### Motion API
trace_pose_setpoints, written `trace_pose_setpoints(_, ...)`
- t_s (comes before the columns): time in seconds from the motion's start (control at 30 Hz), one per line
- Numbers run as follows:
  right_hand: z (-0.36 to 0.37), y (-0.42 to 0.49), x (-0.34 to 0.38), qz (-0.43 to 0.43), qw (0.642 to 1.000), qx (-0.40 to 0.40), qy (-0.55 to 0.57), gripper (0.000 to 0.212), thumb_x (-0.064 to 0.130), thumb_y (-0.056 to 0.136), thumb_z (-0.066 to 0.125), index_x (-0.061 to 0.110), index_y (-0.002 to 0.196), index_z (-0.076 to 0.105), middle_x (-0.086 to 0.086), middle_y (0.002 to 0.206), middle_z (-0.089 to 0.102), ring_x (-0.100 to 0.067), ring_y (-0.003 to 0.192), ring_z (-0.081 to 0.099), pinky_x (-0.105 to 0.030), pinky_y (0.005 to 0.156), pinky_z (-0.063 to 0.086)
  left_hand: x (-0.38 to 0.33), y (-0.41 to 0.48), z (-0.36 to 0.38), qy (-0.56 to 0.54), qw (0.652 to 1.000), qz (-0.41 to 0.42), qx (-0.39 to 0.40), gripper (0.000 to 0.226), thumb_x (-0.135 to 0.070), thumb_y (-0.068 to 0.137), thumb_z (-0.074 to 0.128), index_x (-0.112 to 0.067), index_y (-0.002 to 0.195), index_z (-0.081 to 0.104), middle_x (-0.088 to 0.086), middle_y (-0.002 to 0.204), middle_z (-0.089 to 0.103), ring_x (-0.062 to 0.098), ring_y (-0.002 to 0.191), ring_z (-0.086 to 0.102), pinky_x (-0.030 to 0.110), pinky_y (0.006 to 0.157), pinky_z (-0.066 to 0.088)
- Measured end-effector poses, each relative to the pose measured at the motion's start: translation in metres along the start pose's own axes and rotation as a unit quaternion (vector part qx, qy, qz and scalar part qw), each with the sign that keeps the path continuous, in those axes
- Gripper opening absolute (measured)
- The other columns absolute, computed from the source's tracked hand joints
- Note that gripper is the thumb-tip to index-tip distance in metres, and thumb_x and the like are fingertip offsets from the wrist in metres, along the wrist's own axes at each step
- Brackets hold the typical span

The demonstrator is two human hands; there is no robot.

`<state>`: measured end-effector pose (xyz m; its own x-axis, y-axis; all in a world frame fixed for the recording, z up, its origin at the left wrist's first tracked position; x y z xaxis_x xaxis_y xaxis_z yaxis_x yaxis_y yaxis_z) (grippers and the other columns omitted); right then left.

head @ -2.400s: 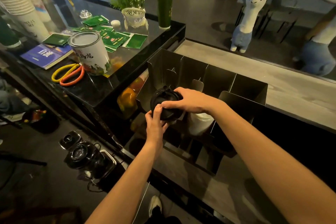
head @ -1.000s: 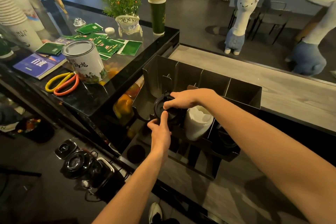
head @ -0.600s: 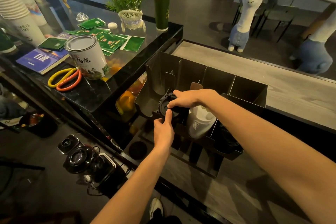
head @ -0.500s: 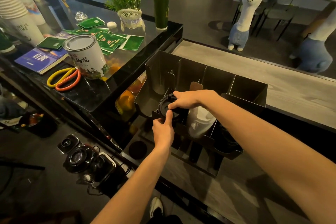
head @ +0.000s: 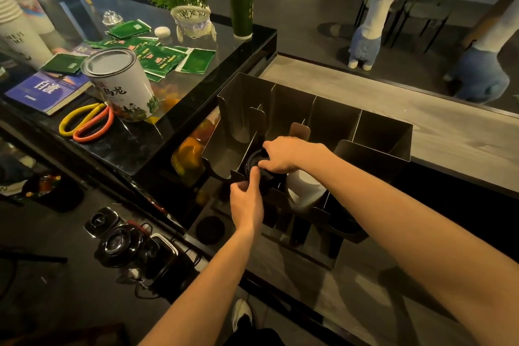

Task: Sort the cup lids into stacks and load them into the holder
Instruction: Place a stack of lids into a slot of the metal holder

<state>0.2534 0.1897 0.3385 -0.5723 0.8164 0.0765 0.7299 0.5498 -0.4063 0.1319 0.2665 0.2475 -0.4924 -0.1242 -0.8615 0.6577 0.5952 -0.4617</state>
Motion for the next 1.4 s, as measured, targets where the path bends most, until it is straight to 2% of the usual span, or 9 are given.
trace_pose_setpoints(0.13,-0.011,-0.007,0.007,-0.047,0.995,-0.079,-0.029,0.062,0.046,0.1,0.053,0.02,0.154,0.034,-0.009,0.143,0.05,-0.026,0.118,0.06,-0.034,0.093,0.052,0.006,0.003,-0.001,0.013,1.0,0.008,0.005,0.044,-0.063,0.091,0.062,-0.028,0.113,0.048,-0.006,0.111,0.06,0.014,0.102,0.064,0.033,0.087,0.052)
trace_pose_setpoints(0.27,-0.004,-0.009,0.003,-0.013,0.996,-0.086,-0.037,0.052,0.05,0.102,0.046,0.016,0.142,0.05,-0.008,0.129,0.059,-0.025,0.112,0.062,-0.037,0.093,0.053,0.003,0.0,0.0,0.015,0.999,0.03,-0.01,0.041,-0.063,0.095,0.054,-0.025,0.109,0.05,-0.006,0.105,0.061,0.013,0.095,0.065,0.034,0.087,0.054)
trace_pose_setpoints(0.43,-0.004,-0.014,0.012,0.008,0.986,-0.139,-0.091,0.049,0.048,0.105,0.042,0.009,0.132,0.057,-0.011,0.133,0.049,-0.025,0.121,0.052,-0.036,0.098,0.048,-0.001,-0.001,-0.001,0.012,0.999,0.042,-0.021,0.045,-0.063,0.098,0.047,-0.019,0.108,0.055,-0.003,0.096,0.061,0.013,0.089,0.064,0.038,0.084,0.055)
trace_pose_setpoints(0.57,-0.002,-0.011,0.008,0.024,0.989,-0.136,-0.057,0.05,0.048,0.105,0.042,0.009,0.133,0.055,-0.011,0.134,0.048,-0.025,0.12,0.053,-0.037,0.094,0.05,-0.005,0.003,-0.002,0.022,0.998,0.051,-0.017,0.043,-0.064,0.097,0.049,-0.021,0.099,0.053,0.0,0.095,0.062,0.014,0.088,0.065,0.038,0.081,0.054)
trace_pose_setpoints(0.7,-0.004,-0.019,0.008,0.019,0.985,-0.166,-0.048,0.048,0.045,0.105,0.044,0.017,0.144,0.044,-0.007,0.135,0.051,-0.024,0.12,0.057,-0.036,0.092,0.05,-0.001,0.003,0.0,0.025,0.998,0.056,-0.004,0.046,-0.067,0.092,0.054,-0.025,0.109,0.05,-0.012,0.098,0.057,0.013,0.095,0.065,0.034,0.085,0.053)
trace_pose_setpoints(0.93,-0.008,-0.022,0.012,0.031,0.985,-0.132,-0.106,0.05,0.055,0.101,0.045,0.014,0.128,0.058,-0.006,0.117,0.06,-0.022,0.097,0.066,-0.03,0.069,0.044,0.001,0.0,0.005,-0.014,1.0,0.024,0.01,0.047,-0.064,0.096,0.051,-0.02,0.112,0.052,-0.005,0.095,0.06,0.014,0.088,0.066,0.028,0.074,0.05)
trace_pose_setpoints(1.07,-0.009,-0.027,0.015,0.044,0.981,-0.13,-0.134,0.054,0.059,0.1,0.044,0.012,0.12,0.062,-0.009,0.117,0.06,-0.023,0.098,0.067,-0.03,0.07,0.043,0.002,0.001,0.006,-0.044,0.999,-0.004,0.019,0.043,-0.063,0.099,0.046,-0.021,0.103,0.053,0.002,0.093,0.062,0.014,0.08,0.064,0.025,0.066,0.048)
trace_pose_setpoints(1.27,-0.016,-0.029,0.025,0.051,0.974,-0.152,-0.157,0.037,0.049,0.103,0.049,0.015,0.094,0.062,-0.001,0.08,0.054,-0.016,0.072,0.054,-0.029,0.066,0.042,0.004,0.007,0.007,-0.062,0.997,-0.022,0.041,0.055,-0.071,0.094,0.045,-0.02,0.11,0.055,0.003,0.088,0.06,0.014,0.074,0.059,0.032,0.069,0.048)
trace_pose_setpoints(1.4,-0.015,-0.032,0.015,0.046,0.98,-0.127,-0.143,0.043,0.057,0.098,0.052,0.015,0.088,0.051,-0.001,0.082,0.055,-0.016,0.076,0.057,-0.03,0.069,0.043,0.004,0.008,0.007,-0.051,0.997,-0.025,0.053,0.044,-0.066,0.095,0.052,-0.023,0.103,0.052,0.005,0.093,0.061,0.014,0.075,0.06,0.029,0.066,0.046)
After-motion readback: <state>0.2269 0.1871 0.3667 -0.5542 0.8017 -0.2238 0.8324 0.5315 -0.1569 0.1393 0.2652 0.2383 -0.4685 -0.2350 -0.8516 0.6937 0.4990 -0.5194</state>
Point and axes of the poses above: each hand's wrist, its own y-axis towards the middle knuckle, its own z-axis out of the palm, x = y × z, the point moved 7 cm from there along y, towards the middle knuckle
